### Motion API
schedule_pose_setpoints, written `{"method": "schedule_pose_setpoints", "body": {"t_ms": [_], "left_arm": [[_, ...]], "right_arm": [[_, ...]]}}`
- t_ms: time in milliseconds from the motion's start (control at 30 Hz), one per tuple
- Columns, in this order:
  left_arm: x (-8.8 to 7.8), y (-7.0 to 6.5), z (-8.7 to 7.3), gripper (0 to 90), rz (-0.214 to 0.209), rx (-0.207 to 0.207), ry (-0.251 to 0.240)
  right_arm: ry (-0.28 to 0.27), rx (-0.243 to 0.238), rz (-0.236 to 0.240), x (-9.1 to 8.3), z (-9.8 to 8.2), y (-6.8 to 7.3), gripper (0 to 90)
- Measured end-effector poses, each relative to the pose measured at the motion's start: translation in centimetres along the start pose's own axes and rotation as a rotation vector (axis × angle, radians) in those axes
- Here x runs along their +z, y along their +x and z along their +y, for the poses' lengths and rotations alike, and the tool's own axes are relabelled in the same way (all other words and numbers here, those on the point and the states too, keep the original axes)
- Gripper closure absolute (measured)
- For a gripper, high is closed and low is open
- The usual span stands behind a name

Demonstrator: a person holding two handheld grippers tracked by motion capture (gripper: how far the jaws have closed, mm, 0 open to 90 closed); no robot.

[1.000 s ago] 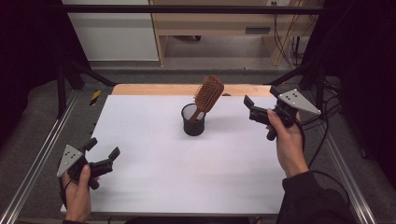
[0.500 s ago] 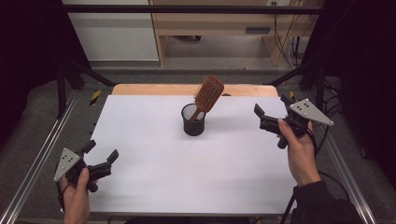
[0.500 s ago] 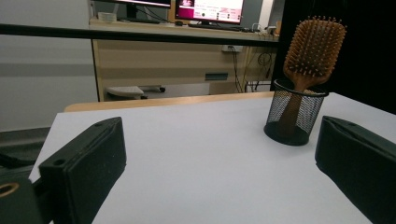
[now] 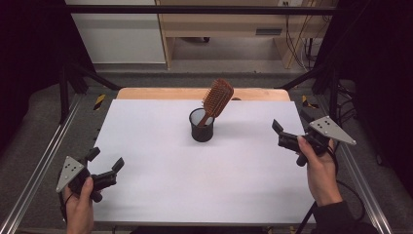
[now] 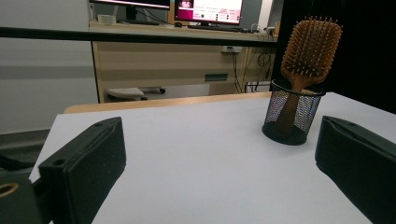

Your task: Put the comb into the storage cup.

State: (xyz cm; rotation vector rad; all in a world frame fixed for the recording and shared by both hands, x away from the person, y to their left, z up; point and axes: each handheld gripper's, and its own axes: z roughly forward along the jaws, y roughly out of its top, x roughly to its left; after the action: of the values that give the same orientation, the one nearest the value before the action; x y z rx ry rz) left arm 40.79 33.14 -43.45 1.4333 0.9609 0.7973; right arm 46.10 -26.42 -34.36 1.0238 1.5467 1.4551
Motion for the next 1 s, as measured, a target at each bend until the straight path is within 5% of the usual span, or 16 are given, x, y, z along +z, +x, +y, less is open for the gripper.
{"method": "schedule_pose_setpoints", "body": {"t_ms": [367,1000], "left_arm": [[-0.2,0.2,-0.1,2.4,0.003,0.005,-0.011],[-1.5,-0.4,-0.2,2.2,-0.033,-0.024,-0.02]], "right_arm": [[0.016,-0.015,0.015,-1.2,-1.8,0.2,2.0],[0.071,0.051,0.002,-3.6,-6.9,-0.2,2.5]]}}
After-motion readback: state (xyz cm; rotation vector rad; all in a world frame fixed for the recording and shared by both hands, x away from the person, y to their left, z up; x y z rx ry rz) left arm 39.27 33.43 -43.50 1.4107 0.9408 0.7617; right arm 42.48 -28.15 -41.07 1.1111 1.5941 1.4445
